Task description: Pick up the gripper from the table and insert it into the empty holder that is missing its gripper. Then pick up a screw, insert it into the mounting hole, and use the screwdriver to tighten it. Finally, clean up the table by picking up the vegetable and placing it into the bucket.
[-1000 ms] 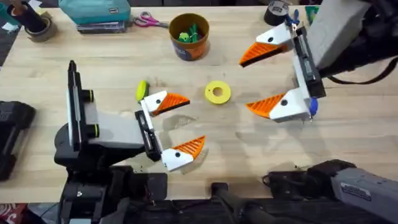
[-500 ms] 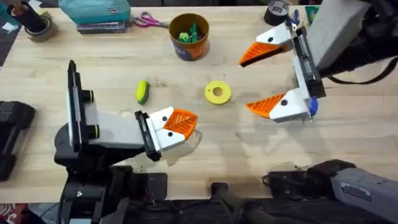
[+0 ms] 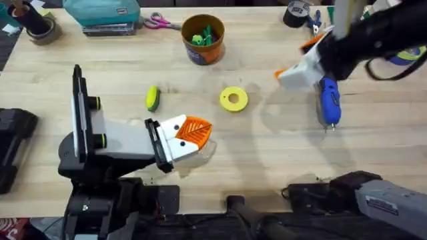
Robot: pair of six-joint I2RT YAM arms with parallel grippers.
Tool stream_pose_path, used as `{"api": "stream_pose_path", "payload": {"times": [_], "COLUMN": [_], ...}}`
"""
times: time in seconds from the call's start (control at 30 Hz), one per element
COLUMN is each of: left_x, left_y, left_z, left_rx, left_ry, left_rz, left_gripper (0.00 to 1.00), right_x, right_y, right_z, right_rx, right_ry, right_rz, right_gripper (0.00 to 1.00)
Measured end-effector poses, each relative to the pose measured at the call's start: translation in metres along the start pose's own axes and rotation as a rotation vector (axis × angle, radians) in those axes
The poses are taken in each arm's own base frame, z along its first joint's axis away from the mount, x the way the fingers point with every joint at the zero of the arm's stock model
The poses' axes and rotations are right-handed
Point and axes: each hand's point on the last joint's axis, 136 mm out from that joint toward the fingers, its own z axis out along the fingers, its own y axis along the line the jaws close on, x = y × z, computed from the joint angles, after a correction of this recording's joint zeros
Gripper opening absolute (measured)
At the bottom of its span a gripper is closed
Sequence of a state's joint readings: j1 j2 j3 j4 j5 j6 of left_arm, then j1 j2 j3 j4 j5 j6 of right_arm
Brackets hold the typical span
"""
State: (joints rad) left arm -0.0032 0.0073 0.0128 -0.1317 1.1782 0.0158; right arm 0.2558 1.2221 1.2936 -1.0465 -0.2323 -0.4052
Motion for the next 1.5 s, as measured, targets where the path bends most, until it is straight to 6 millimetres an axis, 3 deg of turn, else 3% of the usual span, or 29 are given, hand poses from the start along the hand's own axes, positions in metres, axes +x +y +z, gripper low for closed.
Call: {"api": "stream_pose_path", "payload": {"times": [0.2,0.63,0.87,1.07,1.1,1.23,1.5], "left_x": [0.000,0.000,0.000,0.000,0.000,0.000,0.000], "left_y": [0.000,0.000,0.000,0.000,0.000,0.000,0.000], "left_z": [0.000,0.000,0.000,0.000,0.000,0.000,0.000], "left_rx": [0.000,0.000,0.000,0.000,0.000,0.000,0.000], "left_ry": [0.000,0.000,0.000,0.000,0.000,0.000,0.000], "left_rz": [0.000,0.000,0.000,0.000,0.000,0.000,0.000], "left_gripper": [0.005,0.005,0.005,0.005,0.005,0.005,0.005], "right_x": [0.006,0.063,0.106,0.119,0.124,0.137,0.162], "right_y": [-0.048,-0.129,-0.146,-0.162,-0.163,-0.169,-0.173], "right_z": [-0.029,-0.059,-0.023,0.021,0.039,0.064,0.086], "right_rx": [0.270,0.514,0.513,0.446,0.402,0.360,0.312], "right_ry": [0.035,0.066,0.161,0.254,0.293,0.352,0.432], "right_rz": [0.232,0.593,0.679,0.688,0.692,0.716,0.775], "right_gripper": [0.998,0.996,0.998,0.998,0.998,0.998,0.997]}}
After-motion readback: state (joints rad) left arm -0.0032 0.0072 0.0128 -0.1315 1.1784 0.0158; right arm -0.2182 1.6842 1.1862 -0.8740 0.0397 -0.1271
